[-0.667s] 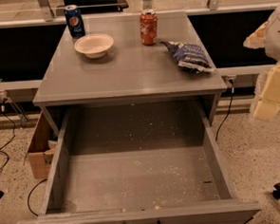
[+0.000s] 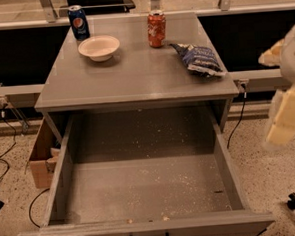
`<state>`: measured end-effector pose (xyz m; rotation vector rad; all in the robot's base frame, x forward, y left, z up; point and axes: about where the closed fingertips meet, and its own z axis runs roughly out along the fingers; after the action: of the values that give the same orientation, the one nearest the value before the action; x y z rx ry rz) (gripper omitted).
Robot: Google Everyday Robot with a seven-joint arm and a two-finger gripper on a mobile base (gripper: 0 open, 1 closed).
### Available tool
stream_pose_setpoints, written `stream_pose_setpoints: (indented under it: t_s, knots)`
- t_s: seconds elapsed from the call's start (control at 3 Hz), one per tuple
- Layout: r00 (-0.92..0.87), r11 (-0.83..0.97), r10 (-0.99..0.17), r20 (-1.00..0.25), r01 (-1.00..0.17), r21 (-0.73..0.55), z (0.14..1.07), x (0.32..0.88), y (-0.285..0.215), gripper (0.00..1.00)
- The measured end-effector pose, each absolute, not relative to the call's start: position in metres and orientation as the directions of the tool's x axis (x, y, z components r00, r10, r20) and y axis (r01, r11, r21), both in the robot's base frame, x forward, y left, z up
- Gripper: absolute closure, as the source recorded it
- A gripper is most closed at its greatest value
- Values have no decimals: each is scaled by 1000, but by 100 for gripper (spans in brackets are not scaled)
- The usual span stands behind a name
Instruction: Close top drawer
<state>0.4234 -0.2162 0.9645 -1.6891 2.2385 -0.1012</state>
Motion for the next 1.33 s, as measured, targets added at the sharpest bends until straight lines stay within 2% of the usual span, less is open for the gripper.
stream_pose_setpoints:
  t_s: [0.33,0.67,1.33]
  knots:
    - [-302,372,-916,-263,-886,-276,939,386,-215,14]
    - [-344,424,-894,-286,-857,-292,906,348,-206,37]
    - [-468,525,-826,-314,-841,-128,781,261,-211,84]
